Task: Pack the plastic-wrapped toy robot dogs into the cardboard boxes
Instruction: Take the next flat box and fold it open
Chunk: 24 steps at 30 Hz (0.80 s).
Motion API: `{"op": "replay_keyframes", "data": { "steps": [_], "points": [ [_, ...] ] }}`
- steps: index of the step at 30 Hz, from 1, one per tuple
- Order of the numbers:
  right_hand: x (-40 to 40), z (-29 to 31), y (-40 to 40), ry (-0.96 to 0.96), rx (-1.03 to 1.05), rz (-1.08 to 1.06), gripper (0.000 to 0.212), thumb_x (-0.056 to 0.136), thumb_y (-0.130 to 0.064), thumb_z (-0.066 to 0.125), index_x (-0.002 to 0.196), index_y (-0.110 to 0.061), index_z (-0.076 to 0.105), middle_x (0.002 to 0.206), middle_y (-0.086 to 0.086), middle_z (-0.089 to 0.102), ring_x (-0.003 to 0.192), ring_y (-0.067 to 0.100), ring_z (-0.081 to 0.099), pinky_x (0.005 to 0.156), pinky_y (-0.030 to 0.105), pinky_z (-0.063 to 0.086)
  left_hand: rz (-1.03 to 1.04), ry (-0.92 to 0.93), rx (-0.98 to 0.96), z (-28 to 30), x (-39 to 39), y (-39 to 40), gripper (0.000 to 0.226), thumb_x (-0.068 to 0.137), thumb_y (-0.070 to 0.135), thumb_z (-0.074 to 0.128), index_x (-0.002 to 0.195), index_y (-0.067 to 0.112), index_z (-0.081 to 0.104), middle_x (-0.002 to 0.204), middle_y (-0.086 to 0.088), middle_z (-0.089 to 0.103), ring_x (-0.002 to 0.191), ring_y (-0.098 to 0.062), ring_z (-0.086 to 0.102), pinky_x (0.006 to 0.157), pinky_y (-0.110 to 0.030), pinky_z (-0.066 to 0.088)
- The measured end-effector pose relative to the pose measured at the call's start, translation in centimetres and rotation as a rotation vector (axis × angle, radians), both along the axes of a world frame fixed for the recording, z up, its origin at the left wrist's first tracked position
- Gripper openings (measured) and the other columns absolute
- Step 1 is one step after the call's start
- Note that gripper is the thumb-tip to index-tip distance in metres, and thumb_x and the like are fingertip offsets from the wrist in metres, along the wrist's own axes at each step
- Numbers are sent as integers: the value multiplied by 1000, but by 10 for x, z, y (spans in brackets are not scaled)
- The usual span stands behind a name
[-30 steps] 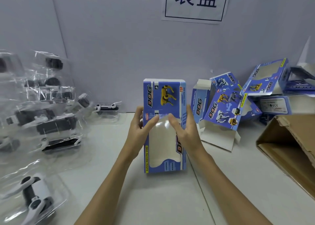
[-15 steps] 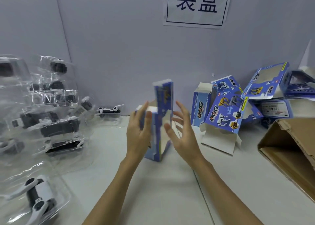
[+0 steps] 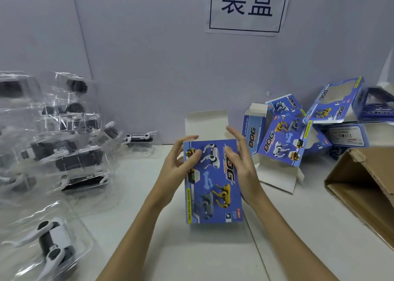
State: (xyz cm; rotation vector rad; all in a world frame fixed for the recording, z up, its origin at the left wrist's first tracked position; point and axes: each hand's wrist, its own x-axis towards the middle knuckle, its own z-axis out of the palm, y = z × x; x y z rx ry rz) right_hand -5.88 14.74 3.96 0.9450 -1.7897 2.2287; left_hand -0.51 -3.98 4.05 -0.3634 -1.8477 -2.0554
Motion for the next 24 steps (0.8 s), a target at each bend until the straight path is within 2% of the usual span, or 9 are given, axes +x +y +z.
{"op": "replay_keyframes", "data": {
  "steps": [2,3,5,8,13,16,19,21,24],
  "points": [
    [6,-1,-7,79,11,-132,30,103,-35,59,133,-29,56,103,-18,66,83,12,67,75,30,58,24,70,44,1,1,6,38,95,31,73,131,24,62,128,-6,70,116,-33,71,84,-50,64],
    [8,-1,-9,99,-3,-185,26,103,-36,61,125,-24,59,106,-17,66,83,6,67,72,25,57,40,100,61,0,0,8,33,92,29,76,123,22,66,130,-1,68,118,-31,69,83,-48,63],
    [7,1,-10,117,-14,-269,26,98,-35,63,114,-15,63,135,-10,60,117,6,65,83,29,61,95,125,77,-1,0,8,26,82,31,80,107,25,74,141,13,57,128,-23,63,84,-45,62],
    [3,2,-9,137,-4,-294,32,94,-37,66,113,-12,64,142,-6,55,127,12,61,85,36,63,134,138,67,0,-1,6,22,78,30,84,99,29,77,147,23,48,138,-17,54,85,-43,62],
    [3,2,-9,126,-69,-255,39,94,-35,71,119,-12,51,124,-16,62,118,12,64,85,31,61,117,140,64,2,-2,3,40,81,27,85,117,25,69,141,7,55,130,-32,60,81,-42,63],
    [4,3,-10,155,-96,-252,49,94,-30,69,133,-19,43,121,-7,61,114,13,65,82,24,58,54,134,139,3,-2,2,56,87,16,81,126,42,50,136,0,59,125,-37,63,81,-48,62],
    [9,3,-8,216,37,-271,49,94,-62,61,133,-32,58,127,-1,51,122,9,58,83,21,57,67,107,3,3,2,2,54,92,26,75,138,34,49,139,-3,57,129,-33,61,91,-48,60],
    [12,-1,-8,201,71,-249,56,92,-76,53,125,-32,64,132,-4,48,130,13,54,90,32,59,83,99,-91,-1,3,2,54,90,43,74,137,29,51,143,-1,54,132,-31,58,93,-47,60],
    [15,-6,-12,152,21,-149,49,98,-66,49,129,-28,59,140,5,50,137,30,52,96,57,58,38,76,-33,-1,7,7,69,85,63,74,138,27,48,144,3,55,128,-30,63,87,-41,62]
  ]
}}
